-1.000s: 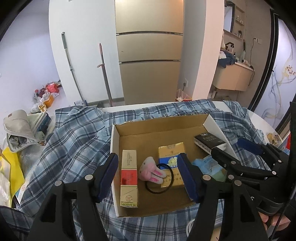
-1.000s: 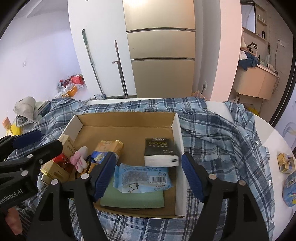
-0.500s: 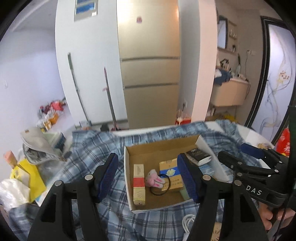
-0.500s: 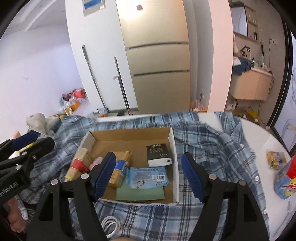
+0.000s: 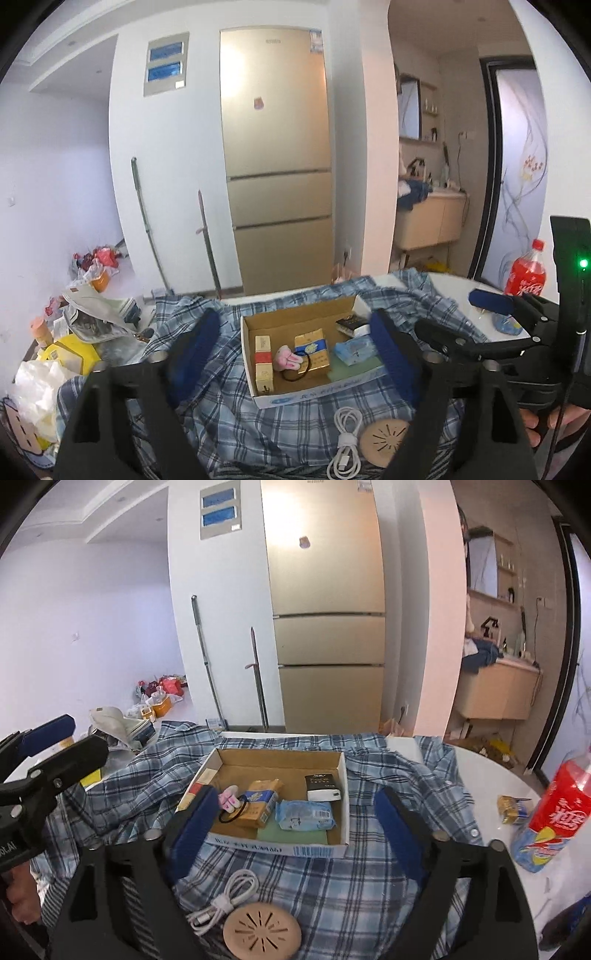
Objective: Organize soft objects
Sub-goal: 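Raise both open grippers away from the box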
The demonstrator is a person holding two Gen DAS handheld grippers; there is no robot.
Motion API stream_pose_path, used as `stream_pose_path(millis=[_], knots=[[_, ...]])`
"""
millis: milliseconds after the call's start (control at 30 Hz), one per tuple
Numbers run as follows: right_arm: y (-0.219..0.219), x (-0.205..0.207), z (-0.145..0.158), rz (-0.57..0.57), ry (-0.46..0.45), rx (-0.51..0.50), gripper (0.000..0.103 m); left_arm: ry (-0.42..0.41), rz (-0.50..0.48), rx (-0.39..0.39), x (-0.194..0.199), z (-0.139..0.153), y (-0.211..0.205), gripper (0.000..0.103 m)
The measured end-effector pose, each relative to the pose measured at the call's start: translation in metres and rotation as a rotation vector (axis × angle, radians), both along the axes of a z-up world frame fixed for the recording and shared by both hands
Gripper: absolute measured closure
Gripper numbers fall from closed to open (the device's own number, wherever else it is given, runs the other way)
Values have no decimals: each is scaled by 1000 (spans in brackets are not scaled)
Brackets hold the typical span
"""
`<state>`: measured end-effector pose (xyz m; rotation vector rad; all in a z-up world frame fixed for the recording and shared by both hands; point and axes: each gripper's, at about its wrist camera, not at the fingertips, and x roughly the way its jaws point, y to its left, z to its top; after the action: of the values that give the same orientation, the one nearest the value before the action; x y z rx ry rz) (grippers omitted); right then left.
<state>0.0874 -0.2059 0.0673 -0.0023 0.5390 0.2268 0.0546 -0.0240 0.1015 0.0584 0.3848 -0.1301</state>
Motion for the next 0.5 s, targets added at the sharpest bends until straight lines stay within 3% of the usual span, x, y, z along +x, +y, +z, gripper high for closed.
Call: stream_pose_path(millis=[100, 200, 267, 400, 500], knots=[[-8, -15, -1, -42, -33, 15, 0, -54, -9, -9, -15, -4, 0, 14], [-10, -26, -5, -64, -70, -1, 0, -71, -14, -12, -22, -10, 1, 12], [-9, -29, -10, -64, -81, -19, 0, -85, -11, -21, -25, -15, 4, 0], [-7, -36, -24, -60, -87, -39, 0, -123, 24, 16, -30, -27, 5, 0], [-6, -35, -36, -54, -67, -39, 0, -119, 11, -7, -32, -38, 10, 0]])
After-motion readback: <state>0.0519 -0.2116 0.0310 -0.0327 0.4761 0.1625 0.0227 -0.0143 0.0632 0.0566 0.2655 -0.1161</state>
